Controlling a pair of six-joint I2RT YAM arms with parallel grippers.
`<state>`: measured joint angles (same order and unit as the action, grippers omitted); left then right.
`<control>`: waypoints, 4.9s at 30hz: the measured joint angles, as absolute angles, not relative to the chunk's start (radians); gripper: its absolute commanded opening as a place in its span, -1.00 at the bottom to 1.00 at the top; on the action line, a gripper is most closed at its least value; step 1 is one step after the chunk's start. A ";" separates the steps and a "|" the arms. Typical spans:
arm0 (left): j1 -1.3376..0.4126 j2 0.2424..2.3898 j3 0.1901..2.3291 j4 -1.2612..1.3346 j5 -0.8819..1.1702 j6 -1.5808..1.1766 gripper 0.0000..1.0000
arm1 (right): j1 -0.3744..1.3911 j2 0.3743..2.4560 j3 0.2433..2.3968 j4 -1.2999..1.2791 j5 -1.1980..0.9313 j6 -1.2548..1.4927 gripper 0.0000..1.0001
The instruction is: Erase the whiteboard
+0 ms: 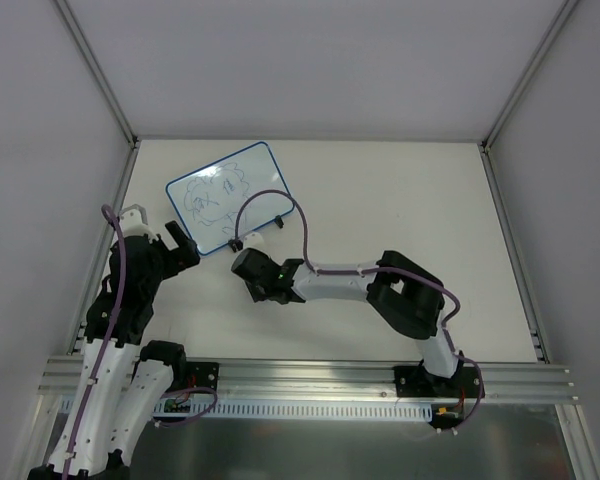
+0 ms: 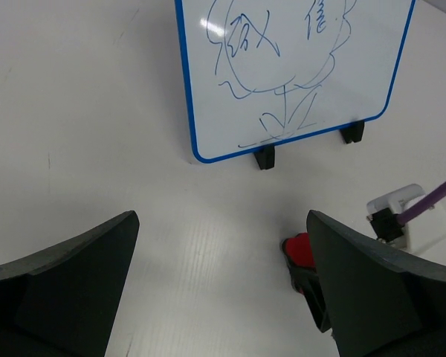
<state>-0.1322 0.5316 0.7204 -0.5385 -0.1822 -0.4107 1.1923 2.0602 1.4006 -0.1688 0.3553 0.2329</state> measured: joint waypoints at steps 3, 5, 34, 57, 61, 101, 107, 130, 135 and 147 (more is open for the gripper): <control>-0.132 0.575 0.722 -0.537 -0.165 -0.410 0.98 | 1.167 1.985 1.323 -0.178 0.355 0.213 -0.63; -0.132 0.641 0.736 -0.540 -0.145 -0.405 0.97 | 1.140 1.917 1.270 -0.185 0.350 0.189 -0.64; 0.417 1.553 1.088 -0.059 0.706 -0.132 0.76 | 0.952 1.241 1.014 -0.280 -0.095 -0.289 -0.62; 0.454 1.814 1.191 0.104 1.066 -0.109 0.31 | 0.952 1.360 1.152 -0.381 -0.095 -0.307 -0.62; 0.454 1.846 1.195 0.125 1.100 -0.120 0.19 | 0.952 1.378 1.162 -0.391 -0.095 -0.305 -0.63; 0.460 1.804 1.081 0.828 1.269 -0.635 -1.00 | 0.952 1.435 1.190 -0.424 -0.147 -0.309 -0.66; 0.459 1.809 1.081 1.135 1.206 -0.913 -1.00 | 0.952 1.435 1.190 -0.424 -0.147 -0.309 -0.67; 0.440 1.691 1.031 1.192 0.960 -1.077 -1.00 | 0.947 1.433 1.190 -0.424 -0.131 -0.327 -0.72; 0.398 1.668 1.035 1.190 0.943 -1.077 -1.00 | 0.943 1.420 1.190 -0.424 -0.102 -0.325 -0.74; 0.047 1.394 0.878 1.033 0.867 -0.892 -1.00 | 0.876 1.306 1.177 -0.368 0.081 -0.210 -0.88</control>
